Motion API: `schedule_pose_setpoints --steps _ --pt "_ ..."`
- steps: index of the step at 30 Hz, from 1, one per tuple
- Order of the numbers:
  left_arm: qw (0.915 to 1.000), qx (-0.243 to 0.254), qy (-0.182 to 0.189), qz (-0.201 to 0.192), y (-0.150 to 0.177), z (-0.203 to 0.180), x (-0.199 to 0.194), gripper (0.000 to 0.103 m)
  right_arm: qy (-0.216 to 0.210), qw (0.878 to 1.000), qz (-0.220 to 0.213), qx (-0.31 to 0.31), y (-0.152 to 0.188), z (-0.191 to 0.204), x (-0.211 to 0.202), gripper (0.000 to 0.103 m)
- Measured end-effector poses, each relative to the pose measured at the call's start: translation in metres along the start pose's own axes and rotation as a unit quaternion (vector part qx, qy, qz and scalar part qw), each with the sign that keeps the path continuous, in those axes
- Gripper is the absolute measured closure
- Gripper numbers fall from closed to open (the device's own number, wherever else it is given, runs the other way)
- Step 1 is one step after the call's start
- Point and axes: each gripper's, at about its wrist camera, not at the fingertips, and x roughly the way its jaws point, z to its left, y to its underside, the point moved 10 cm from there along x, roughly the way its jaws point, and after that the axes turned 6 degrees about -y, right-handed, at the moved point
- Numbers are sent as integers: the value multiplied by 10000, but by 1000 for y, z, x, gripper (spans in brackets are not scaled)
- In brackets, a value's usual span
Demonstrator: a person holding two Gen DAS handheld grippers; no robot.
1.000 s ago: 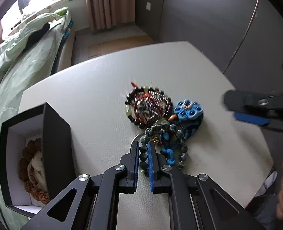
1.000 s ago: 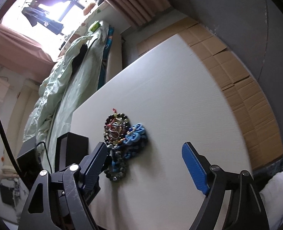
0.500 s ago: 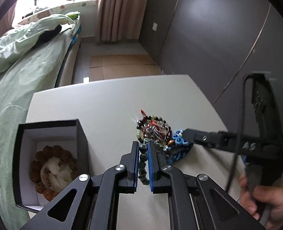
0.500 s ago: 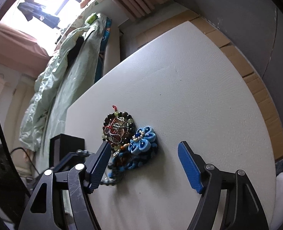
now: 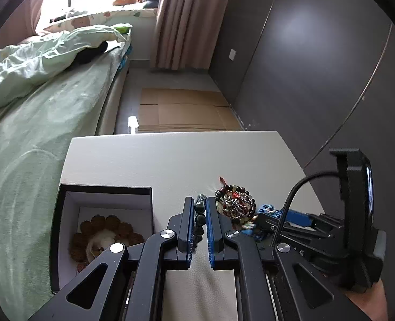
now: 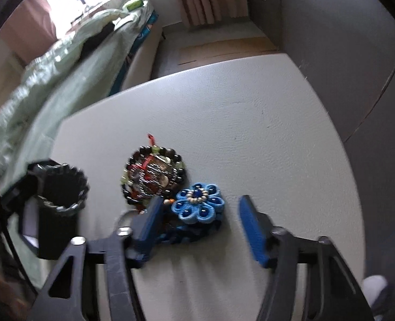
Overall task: Organize jewelry
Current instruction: 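Carry the bracelet into the box with the left gripper while the right gripper carries the blue flower keychain there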
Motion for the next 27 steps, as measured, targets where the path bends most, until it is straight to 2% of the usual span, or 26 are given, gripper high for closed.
schedule_pose_setpoints --steps 1,4,11,16,21,27 --pt "10000 10 -10 -6 -1 0 -1 94 78 9999 3 -70 0 -1 -1 65" --pt "10000 53 -26 -6 -3 -2 -6 94 -85 9999 37 -46 3 -1 -4 73" --pt "9995 155 -112 -260 -15 -6 -40 94 -663 9969 -398 112 -6 4 -36 73" --pt "9987 109 -202 -447 -28 4 -66 94 -1055 9899 -895 293 -15 10 -72 73" --pt "9975 117 -310 -622 -39 16 -90 94 -1531 9802 -1212 324 -24 28 -94 73" --pt "9962 74 -451 -744 -46 35 -108 94 -1933 9713 -1381 105 -24 64 -107 73"
